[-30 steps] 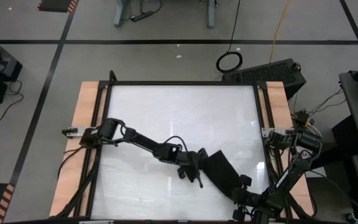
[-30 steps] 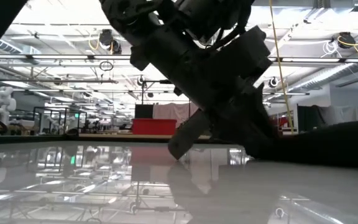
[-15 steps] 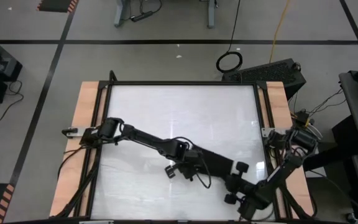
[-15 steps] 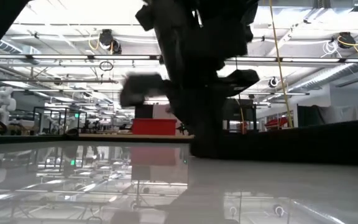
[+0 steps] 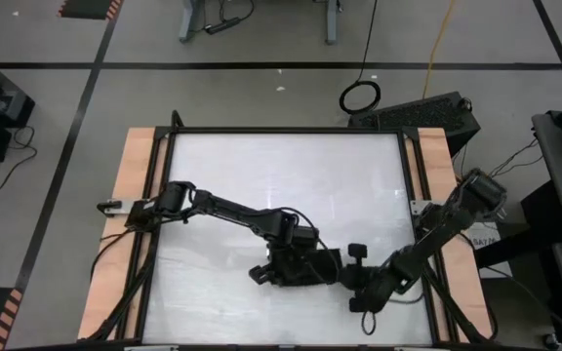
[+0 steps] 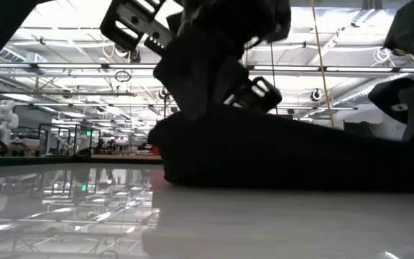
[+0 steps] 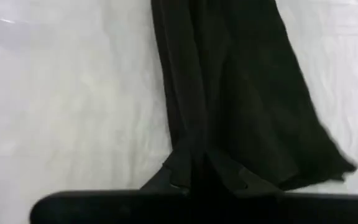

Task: Roll towel
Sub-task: Roll the black towel

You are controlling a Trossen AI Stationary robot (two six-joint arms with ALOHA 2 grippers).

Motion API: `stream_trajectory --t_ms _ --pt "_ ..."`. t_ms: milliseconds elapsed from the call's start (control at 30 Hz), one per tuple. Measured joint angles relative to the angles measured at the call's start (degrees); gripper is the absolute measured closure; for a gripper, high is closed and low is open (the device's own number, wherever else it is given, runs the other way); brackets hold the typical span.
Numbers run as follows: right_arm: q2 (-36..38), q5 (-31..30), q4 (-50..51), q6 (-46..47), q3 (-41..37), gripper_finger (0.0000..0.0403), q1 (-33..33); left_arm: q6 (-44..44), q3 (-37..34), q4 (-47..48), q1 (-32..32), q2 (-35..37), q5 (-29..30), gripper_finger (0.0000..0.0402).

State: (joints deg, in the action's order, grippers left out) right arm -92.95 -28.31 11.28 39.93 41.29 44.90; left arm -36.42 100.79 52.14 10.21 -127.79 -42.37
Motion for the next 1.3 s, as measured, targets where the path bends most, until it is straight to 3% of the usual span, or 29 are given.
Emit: stream_trajectory --t_ms 300,500,667,767,967,1300 --pt "15.5 13.9 -1.1 1.0 -5.3 0.0386 -3.6 3.6 -0.7 -5.6 -3.7 -6.6 -15.4 0.0391" --pt "17.0 20.0 4.0 0.2 -7.1 0.0329 -5.0 4.2 -1.0 -4.4 -5.3 -9.3 -24.3 0.0391" --pt "16.8 18.8 7.6 -0.8 -6.7 0.0268 -5.0 4.4 -1.0 -4.8 -5.5 -9.5 -26.3 0.0391" --pt "16.8 14.1 3.6 -5.2 -5.2 0.0247 -3.3 4.5 -1.0 -5.2 -5.5 -9.5 -26.2 0.0391" --pt "14.4 6.3 -0.3 -18.2 -1.0 0.0241 2.0 4.7 -1.0 -6.4 -5.6 -9.5 -25.1 0.0391" --pt "-1.2 0.4 0.0 -21.0 6.8 0.0227 6.2 7.9 -0.9 -9.2 -6.6 -9.5 -23.0 0.0391"
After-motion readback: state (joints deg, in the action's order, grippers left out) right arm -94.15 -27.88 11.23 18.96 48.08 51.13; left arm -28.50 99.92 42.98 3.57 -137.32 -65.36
